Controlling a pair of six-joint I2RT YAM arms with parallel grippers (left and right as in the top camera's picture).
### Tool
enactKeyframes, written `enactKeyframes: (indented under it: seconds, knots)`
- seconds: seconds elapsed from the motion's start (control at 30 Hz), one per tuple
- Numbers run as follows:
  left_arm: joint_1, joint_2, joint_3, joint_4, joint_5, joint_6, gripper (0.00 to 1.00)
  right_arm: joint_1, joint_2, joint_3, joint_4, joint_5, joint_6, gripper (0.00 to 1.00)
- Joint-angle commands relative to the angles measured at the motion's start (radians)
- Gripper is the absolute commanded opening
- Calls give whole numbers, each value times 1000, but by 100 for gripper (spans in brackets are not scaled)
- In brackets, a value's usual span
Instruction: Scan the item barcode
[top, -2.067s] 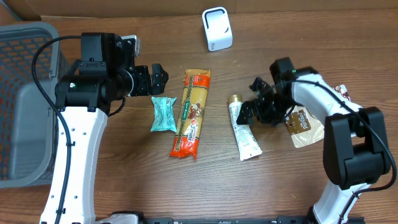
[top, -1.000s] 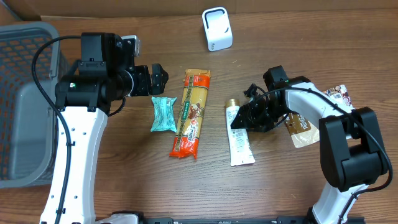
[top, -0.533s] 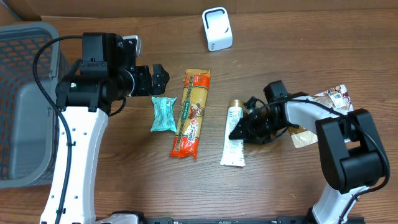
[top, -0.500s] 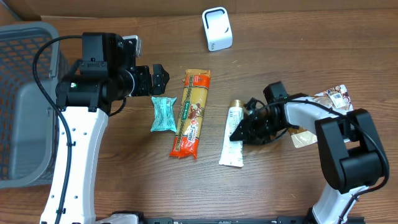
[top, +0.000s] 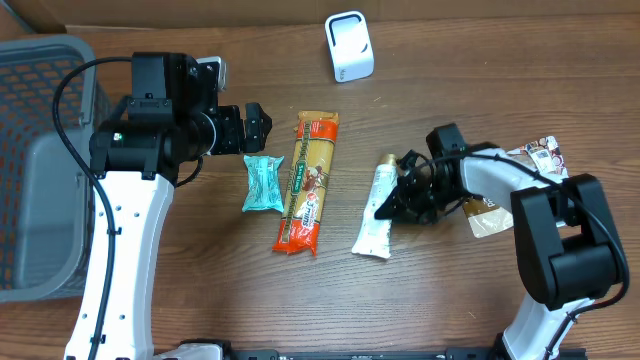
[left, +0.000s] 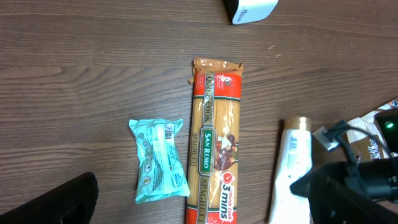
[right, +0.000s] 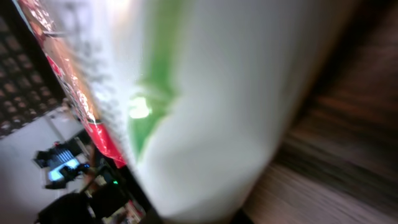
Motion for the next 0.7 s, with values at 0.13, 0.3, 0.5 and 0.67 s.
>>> enactKeyframes:
  seconds: [0.13, 0.3, 0.5, 0.67]
  knots:
    - [-7, 3, 5, 0, 5, 15, 100, -1, -169, 254, -264, 48, -314, 4]
    - [-7, 3, 5, 0, 5, 15, 100, 2, -268, 381, -444, -105, -555, 4]
    - [-7, 3, 5, 0, 5, 15, 100, 2, -383, 416, -529, -214, -682, 4]
    - [-7, 3, 5, 0, 5, 15, 100, 2, -443, 416, -534, -261, -685, 4]
